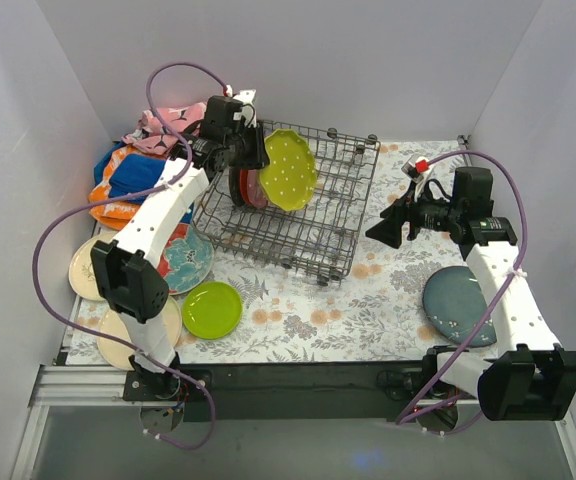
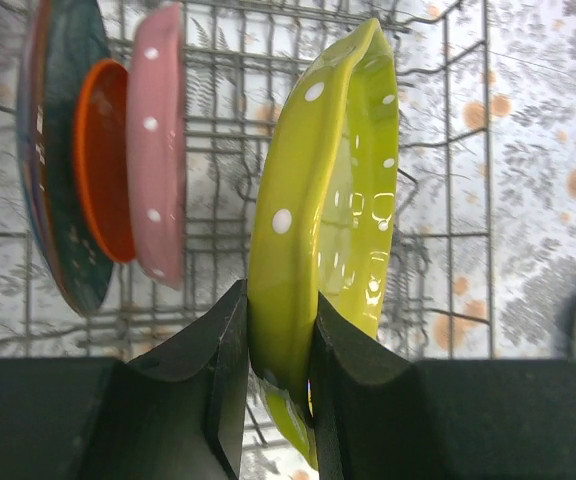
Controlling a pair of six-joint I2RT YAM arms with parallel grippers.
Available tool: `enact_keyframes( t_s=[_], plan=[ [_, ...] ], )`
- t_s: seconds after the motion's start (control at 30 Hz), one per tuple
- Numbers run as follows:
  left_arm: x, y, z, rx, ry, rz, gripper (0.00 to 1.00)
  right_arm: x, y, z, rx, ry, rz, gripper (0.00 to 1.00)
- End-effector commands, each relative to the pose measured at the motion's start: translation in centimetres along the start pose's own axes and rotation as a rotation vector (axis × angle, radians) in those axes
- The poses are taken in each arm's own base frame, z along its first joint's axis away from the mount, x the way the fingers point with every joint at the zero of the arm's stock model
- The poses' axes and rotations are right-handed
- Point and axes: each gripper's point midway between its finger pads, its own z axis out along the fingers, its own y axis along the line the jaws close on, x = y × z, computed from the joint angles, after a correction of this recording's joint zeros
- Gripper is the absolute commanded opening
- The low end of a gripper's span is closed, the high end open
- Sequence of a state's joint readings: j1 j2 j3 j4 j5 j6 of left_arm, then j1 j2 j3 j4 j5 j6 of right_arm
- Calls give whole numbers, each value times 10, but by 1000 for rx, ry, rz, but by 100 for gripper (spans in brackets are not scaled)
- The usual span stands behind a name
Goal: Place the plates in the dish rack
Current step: Insert the plate into the dish rack
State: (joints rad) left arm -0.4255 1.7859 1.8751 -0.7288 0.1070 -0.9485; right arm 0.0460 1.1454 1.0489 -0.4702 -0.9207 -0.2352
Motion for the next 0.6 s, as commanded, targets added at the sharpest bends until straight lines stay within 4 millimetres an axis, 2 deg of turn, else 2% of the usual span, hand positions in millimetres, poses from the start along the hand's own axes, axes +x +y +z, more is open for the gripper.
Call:
enact_keyframes(
  t_s=[0.0, 0.2, 0.37, 0.57],
  plan=[
    [-68, -3, -19, -43, -202, 98, 0, 4, -5, 0, 15, 5, 13, 84],
    [-87, 19, -5, -163, -256, 150, 0, 10, -10, 3, 18, 18, 28, 84],
    [-95, 29, 8, -224, -282, 176, 0, 12, -14, 5, 23, 25, 36, 84],
    [-96, 28, 20, -285, -301, 237, 0, 17, -16, 6, 24, 35, 43, 84]
  ],
)
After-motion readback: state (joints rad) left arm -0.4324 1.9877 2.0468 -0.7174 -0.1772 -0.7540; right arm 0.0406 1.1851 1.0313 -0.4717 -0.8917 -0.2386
